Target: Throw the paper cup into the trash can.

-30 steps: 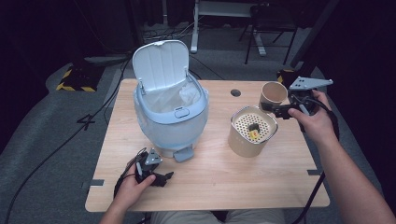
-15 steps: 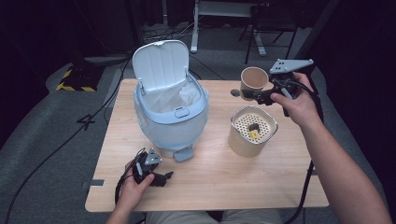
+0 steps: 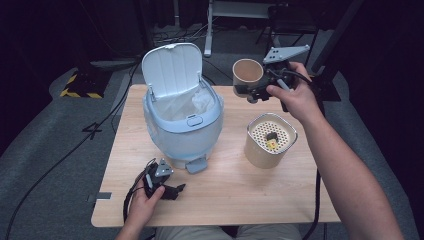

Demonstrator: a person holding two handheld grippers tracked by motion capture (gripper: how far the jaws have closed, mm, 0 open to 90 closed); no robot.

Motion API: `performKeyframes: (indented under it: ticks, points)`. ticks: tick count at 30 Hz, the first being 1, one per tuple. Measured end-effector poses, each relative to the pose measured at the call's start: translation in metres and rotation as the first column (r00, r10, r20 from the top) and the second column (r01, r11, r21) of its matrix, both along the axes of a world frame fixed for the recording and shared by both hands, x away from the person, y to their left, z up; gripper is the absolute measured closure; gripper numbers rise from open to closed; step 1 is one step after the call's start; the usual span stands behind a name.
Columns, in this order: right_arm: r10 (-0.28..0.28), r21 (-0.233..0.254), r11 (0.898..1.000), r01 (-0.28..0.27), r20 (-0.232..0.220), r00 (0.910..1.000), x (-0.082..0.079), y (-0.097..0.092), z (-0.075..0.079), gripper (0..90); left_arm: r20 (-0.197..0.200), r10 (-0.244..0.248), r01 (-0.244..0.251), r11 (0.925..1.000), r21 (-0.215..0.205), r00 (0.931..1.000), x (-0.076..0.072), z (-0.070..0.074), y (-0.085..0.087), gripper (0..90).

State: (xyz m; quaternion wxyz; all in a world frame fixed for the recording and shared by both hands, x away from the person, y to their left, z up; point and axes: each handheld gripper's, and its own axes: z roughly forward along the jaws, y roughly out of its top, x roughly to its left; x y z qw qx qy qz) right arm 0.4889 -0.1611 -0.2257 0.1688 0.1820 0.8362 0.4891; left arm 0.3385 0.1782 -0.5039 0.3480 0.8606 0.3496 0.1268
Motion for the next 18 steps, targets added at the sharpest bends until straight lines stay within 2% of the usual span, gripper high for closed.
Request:
performKeyframes:
  ticks: [4,6,8,9,10,11,18]
  points:
    - [0.035,0.004,0.999,-0.035,0.001,0.9994,0.001,0.026,0.002,26.5,-0.002,-0.004,0.004,1.0,0.0,1.0,0.001,0.0,0.0,13.9]
    - [0.038,0.004,0.999,-0.038,0.001,0.9993,0.001,0.03,0.002,26.5,-0.002,-0.004,0.004,1.0,0.0,1.0,0.001,0.0,0.0,13.8]
    - [0.05,0.013,0.999,-0.05,-0.01,0.9987,0.003,0.04,0.0,26.5,-0.001,-0.004,0.004,1.0,0.0,1.0,0.001,0.0,0.0,13.9]
    - [0.071,0.033,0.997,-0.07,-0.018,0.9973,0.004,0.048,-0.001,26.5,-0.001,-0.004,0.004,1.0,0.001,1.0,0.001,0.0,0.0,13.8]
    - [0.071,0.033,0.997,-0.07,-0.018,0.9973,0.004,0.048,-0.001,26.5,-0.002,-0.004,0.004,1.0,0.0,1.0,0.001,0.0,0.0,13.8]
    - [0.092,0.049,0.995,-0.09,-0.035,0.9951,0.004,0.057,-0.003,26.5,-0.002,-0.004,0.004,1.0,0.0,1.0,0.001,0.0,0.0,13.8]
    - [0.135,0.058,0.99,-0.132,-0.063,0.9888,0.005,0.083,-0.012,26.5,0.008,-0.019,0.019,0.9998,0.009,0.9998,0.003,0.0,0.001,13.3]
